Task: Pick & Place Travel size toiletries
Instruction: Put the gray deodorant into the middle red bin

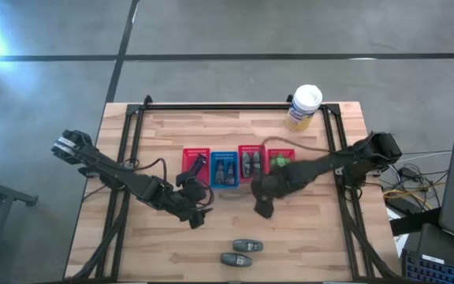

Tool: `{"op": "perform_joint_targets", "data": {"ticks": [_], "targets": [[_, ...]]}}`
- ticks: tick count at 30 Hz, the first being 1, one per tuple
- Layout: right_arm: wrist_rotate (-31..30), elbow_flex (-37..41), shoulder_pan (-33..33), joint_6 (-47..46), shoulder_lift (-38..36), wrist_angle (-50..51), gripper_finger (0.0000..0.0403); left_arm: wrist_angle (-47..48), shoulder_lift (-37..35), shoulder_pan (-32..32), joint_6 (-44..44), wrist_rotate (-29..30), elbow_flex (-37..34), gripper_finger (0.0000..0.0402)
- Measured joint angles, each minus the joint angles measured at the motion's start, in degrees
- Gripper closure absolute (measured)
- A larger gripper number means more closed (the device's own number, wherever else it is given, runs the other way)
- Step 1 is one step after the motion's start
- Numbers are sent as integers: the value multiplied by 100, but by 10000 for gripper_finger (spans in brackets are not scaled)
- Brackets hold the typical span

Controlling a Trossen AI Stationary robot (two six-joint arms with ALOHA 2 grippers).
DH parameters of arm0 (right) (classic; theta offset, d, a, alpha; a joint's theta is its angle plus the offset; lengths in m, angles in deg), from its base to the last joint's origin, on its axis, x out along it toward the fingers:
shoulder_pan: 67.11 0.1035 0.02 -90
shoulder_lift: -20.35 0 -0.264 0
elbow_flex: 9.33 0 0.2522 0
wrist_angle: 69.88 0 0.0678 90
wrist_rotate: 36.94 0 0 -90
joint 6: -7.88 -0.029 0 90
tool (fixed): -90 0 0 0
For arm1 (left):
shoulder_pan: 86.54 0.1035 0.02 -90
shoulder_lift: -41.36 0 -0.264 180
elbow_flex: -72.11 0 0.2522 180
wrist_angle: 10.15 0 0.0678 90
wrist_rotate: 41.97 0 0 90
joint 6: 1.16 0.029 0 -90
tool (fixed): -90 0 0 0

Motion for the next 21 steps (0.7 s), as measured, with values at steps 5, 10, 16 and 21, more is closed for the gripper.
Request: {"op": "perform_joint_targets", "data": {"ticks": [5, 10, 16, 21], "targets": [[47, 0, 812, -243, 5, -66, 92, -14, 0, -51, 169, -412, -83, 42], [8, 130, 1412, -231, 8, -869, 99, -90, 0, -167, 141, -437, -250, 42], [-268, 397, 1749, -6, 229, -2213, 87, -686, 0, -348, 134, -595, -513, 42], [-261, 321, 1932, -18, 766, -2363, 76, -830, 0, -516, -16, -603, -597, 42]]}}
